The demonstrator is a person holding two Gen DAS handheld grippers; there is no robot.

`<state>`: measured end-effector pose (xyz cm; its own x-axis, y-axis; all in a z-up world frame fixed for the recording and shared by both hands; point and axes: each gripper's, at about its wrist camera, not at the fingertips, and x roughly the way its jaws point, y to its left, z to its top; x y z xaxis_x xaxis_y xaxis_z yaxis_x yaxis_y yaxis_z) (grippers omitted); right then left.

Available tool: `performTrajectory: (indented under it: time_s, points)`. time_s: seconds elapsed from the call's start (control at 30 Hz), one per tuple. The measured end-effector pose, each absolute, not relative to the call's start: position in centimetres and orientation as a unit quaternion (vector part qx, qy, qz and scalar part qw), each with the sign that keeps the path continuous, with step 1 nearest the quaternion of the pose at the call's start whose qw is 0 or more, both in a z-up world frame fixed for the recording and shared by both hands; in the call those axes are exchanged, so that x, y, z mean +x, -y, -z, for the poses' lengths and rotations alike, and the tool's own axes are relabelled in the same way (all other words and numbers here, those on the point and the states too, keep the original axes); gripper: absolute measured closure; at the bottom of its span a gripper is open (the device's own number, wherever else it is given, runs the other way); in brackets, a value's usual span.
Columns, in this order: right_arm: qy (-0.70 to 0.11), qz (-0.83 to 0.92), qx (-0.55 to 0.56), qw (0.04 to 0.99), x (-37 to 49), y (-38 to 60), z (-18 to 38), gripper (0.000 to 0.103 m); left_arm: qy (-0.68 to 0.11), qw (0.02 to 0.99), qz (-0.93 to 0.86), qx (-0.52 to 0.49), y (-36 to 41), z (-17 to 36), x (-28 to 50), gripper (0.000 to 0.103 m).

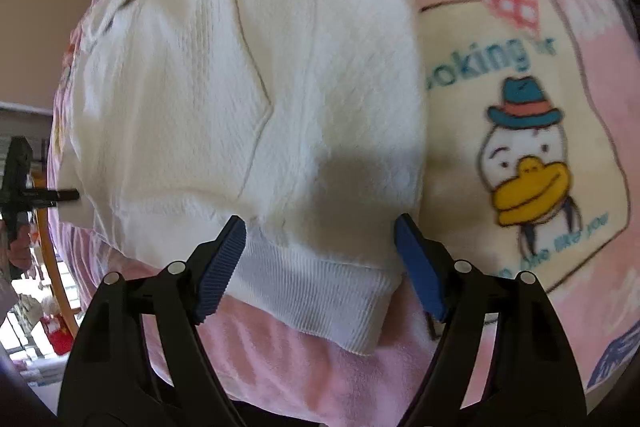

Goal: Fold large clothes

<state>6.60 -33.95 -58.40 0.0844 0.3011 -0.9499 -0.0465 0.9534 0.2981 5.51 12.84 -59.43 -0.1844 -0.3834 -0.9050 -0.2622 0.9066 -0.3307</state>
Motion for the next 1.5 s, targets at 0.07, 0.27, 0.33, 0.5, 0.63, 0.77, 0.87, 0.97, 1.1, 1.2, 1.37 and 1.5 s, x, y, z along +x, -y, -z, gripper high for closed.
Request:
performTrajectory:
  time_s: [0.07, 0.27, 0.33, 0.5, 0.63, 0.77, 0.87, 0.97, 1.1, 1.2, 1.37, 1.5]
  points:
    - [-0.665, -0.106, 0.106, 0.731, 6.0, 35.6, 58.3, 0.028, -0.769, 0.602, 0.048, -0.209, -12.6, 59.7, 5.5, 0.079]
    - [-0.683, -0.129, 0.148, 0.704, 4.9, 37.0, 60.5, 0.028, -0.768, 0.602, 0.037, -0.217, -12.3, 59.8, 5.3, 0.079]
    - [-0.683, -0.135, 0.159, 0.7, 5.0, 36.6, 60.2, 0.029, -0.764, 0.603, 0.036, -0.227, -12.3, 59.6, 5.3, 0.079]
    - [-0.684, -0.169, 0.133, 0.697, 4.5, 36.0, 58.7, 0.048, -0.747, 0.618, 0.057, -0.239, -11.5, 57.7, 5.3, 0.081]
    - [-0.705, -0.138, 0.124, 0.685, 4.4, 37.1, 60.7, 0.065, -0.747, 0.622, 0.056, -0.229, -10.5, 57.0, 5.9, 0.081]
    - [-0.706, -0.116, 0.089, 0.693, 5.1, 35.7, 60.7, 0.075, -0.75, 0.616, 0.032, -0.238, -10.1, 56.8, 6.5, 0.082]
    - [-0.703, -0.107, 0.089, 0.698, 4.6, 35.3, 58.3, 0.088, -0.74, 0.625, 0.023, -0.248, -10.0, 55.1, 6.8, 0.083]
    - [-0.693, -0.118, 0.12, 0.701, 4.3, 35.1, 55.9, 0.09, -0.727, 0.636, 0.022, -0.259, -10.0, 53.2, 7.2, 0.084]
    - [-0.669, -0.14, 0.172, 0.709, 4.8, 35.9, 52.8, 0.09, -0.699, 0.658, 0.009, -0.278, -10.2, 49.8, 7.9, 0.085]
    - [-0.642, -0.145, 0.234, 0.716, 5.8, 37.4, 51.0, 0.091, -0.681, 0.667, -0.011, -0.302, -10.6, 48.4, 8.7, 0.086]
    - [-0.61, -0.153, 0.297, 0.718, 7.9, 39.1, 48.2, 0.091, -0.648, 0.691, -0.046, -0.316, -11.9, 45.6, 10.4, 0.087]
    - [-0.593, -0.151, 0.313, 0.726, 10.0, 38.4, 45.6, 0.091, -0.632, 0.701, -0.053, -0.326, -13.5, 43.1, 12.3, 0.087]
